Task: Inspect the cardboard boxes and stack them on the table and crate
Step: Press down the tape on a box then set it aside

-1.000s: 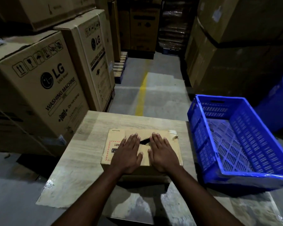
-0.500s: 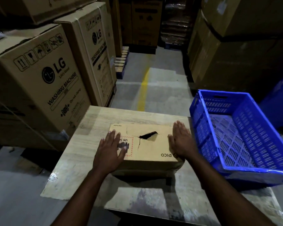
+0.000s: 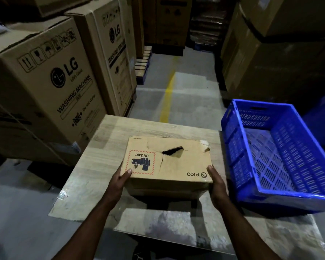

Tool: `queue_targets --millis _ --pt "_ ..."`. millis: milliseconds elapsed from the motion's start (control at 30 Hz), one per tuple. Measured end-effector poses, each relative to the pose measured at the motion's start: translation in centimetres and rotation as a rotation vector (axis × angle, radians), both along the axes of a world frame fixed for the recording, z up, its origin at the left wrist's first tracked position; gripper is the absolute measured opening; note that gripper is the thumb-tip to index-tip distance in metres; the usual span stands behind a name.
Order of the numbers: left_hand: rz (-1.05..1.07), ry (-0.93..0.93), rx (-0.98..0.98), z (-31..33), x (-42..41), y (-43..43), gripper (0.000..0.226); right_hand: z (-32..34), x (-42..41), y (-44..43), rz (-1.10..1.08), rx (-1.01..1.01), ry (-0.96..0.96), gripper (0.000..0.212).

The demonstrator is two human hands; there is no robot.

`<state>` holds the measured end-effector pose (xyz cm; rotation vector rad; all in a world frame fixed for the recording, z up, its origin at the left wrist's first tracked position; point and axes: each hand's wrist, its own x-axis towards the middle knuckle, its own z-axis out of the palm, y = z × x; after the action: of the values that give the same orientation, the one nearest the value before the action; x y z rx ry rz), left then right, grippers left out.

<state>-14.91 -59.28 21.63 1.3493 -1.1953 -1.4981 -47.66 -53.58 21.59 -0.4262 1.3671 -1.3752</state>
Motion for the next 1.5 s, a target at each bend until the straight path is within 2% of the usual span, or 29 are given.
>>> queue_targets --millis 100,167,233,300,400,533,633,700,800,967,1067,1167,1300,1400,1467,1500 --pt "-0.007 0.005 -0.01 0.3 -0.3 -0.5 0.072 0.2 1.3 0.1 -0.162 0.042 -0.037 0.038" --pt "-0.057 -0.028 -0.053 0.8 -0.2 -1.3 0.08 1.3 1.2 -0.6 -0.165 0.048 0.001 0.032" --pt "-0.114 -0.072 -0.083 1.7 -0.2 -2.2 0.078 2.3 0.4 -1.9 -0.127 0.082 0.075 0.027" --pt "-0.136 -0.088 -0.098 2.4 -0.5 -3.2 0.072 3.3 -0.4 -3.4 -0.107 0.139 0.215 0.036" --pt "-0.006 -0.171 -0.104 3.1 -1.2 -4.5 0.077 4.5 -0.8 -5.5 -0.1 0.238 0.382 0.053" --pt "0.094 -0.37 -0.06 3.0 -1.5 -6.0 0.073 5.6 -0.4 -6.9 -0.091 0.316 0.44 0.087" --pt "0.07 -0.401 -0.033 3.4 -2.4 -7.3 0.071 5.3 -0.5 -6.5 -0.145 0.291 0.412 0.072" --pt "0.059 -0.41 -0.016 3.5 -3.0 -8.2 0.063 4.5 -0.2 -5.7 -0.074 0.278 0.397 0.071" --pt "0.018 -0.29 -0.018 2.7 -3.5 -8.2 0.041 3.2 0.6 -4.2 0.01 0.201 0.465 0.055" --pt "0.05 -0.232 -0.034 0.2 -3.2 -4.9 0.035 1.0 1.2 -1.9 0.055 0.143 0.494 0.029" --pt "0.058 -0.227 -0.002 -0.7 -3.3 -4.2 0.031 0.5 1.2 -2.2 0.075 0.166 0.547 0.031" --pt "0.048 -0.309 0.039 -0.8 -3.5 -5.6 0.041 -0.3 0.7 -3.5 0.096 0.233 0.569 0.041" --pt "-0.12 -0.456 0.163 -1.3 -3.3 -7.2 0.057 -2.2 0.0 -4.4 0.197 0.447 0.621 0.06" --pt "-0.147 -0.542 0.139 -2.4 -2.9 -7.5 0.071 -2.9 0.2 -4.3 0.199 0.445 0.705 0.06" --pt "-0.092 -0.718 0.092 -2.9 -3.1 -7.4 0.089 -3.2 0.7 -4.3 0.205 0.454 0.847 0.064" --pt "-0.061 -0.849 0.024 -3.1 -3.4 -7.2 0.089 -3.3 1.0 -4.2 0.228 0.447 1.003 0.066"
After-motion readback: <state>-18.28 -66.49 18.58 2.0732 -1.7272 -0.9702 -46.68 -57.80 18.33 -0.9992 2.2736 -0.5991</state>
